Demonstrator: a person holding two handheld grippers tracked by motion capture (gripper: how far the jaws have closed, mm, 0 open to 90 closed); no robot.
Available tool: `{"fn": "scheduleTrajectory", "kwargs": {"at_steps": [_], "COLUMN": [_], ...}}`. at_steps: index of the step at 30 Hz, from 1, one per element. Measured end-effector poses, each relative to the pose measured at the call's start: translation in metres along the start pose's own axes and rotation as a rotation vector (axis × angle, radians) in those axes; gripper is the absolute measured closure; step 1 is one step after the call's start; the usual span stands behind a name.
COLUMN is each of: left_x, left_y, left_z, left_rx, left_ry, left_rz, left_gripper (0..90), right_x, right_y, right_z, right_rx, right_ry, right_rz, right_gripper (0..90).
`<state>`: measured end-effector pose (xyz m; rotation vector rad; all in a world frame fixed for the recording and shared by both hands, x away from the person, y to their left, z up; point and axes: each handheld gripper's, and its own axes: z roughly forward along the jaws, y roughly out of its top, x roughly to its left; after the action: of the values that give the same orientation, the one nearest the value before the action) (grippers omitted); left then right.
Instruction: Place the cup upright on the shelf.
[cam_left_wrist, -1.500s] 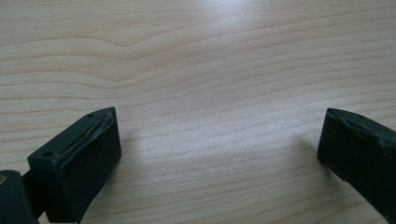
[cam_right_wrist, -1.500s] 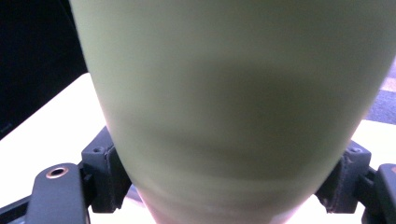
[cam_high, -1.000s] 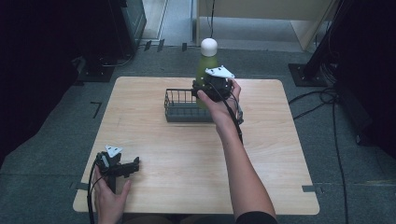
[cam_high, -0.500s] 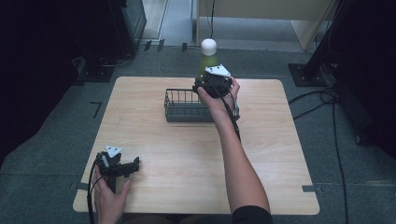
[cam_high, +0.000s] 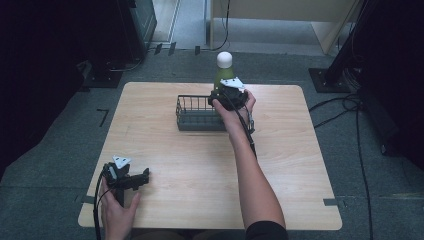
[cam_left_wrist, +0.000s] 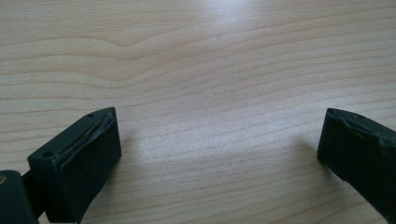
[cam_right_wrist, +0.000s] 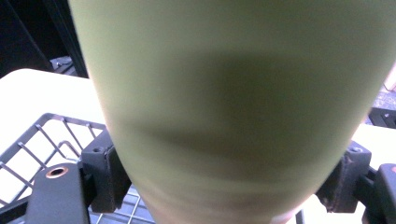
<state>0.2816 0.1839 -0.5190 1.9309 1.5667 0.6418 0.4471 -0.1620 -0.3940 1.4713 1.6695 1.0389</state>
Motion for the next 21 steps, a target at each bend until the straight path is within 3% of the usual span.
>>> {"fn": "scheduleTrajectory", "kwargs": {"at_steps": [5, 16, 21], "left_x": [0.0000, 0.0000, 0.0000], "left_y": [0.0000, 0.0000, 0.0000], "left_z": [0.0000, 0.0000, 0.0000], "left_rx": [0.000, 0.000, 0.000], "left_ry": [0.000, 0.000, 0.000], "left_rz": [0.000, 0.000, 0.001], "left_gripper": [0.0, 0.0, 0.0], "right_x": [0.0015, -0.0043, -0.0035], "right_y": [-0.0061, -0.0101, -0.0095], "right_z": [0.0053, 0.0037, 0.0019], "right_rx": [0.017, 0.002, 0.016], "right_ry": [-0.001, 0.021, 0.019], "right_rz": [0.001, 0.015, -0.011], "right_gripper": [20.0, 19.4, 13.7]}}
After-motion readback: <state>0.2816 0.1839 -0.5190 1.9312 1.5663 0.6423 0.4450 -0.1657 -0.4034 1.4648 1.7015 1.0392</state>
